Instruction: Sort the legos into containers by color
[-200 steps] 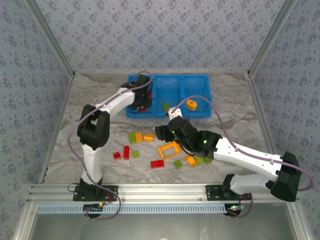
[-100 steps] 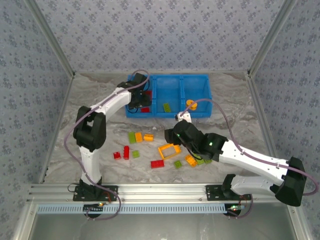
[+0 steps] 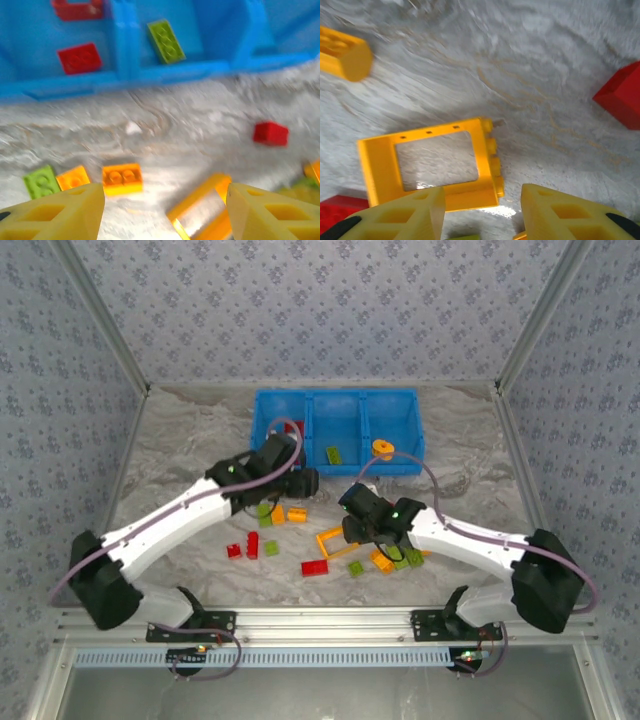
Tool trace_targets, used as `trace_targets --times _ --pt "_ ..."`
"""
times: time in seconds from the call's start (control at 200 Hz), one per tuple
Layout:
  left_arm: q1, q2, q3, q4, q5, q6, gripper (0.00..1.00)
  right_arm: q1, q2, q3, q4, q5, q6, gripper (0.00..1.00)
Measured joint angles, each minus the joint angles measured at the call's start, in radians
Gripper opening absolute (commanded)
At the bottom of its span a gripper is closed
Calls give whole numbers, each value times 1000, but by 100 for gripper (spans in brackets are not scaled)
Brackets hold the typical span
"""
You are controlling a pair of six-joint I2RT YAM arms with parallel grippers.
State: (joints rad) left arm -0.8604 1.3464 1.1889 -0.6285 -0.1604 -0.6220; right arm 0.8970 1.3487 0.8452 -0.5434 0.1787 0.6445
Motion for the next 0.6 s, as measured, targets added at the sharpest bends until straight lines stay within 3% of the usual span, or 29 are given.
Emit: trace_targets --times 0.405,0.6 --pt "-358 -269 -325 53 -114 -194 65 -48 173 0 53 -98 -63 31" --pt "-434 -292 -349 58 -172 -266 64 -48 203 2 69 -96 -70 21"
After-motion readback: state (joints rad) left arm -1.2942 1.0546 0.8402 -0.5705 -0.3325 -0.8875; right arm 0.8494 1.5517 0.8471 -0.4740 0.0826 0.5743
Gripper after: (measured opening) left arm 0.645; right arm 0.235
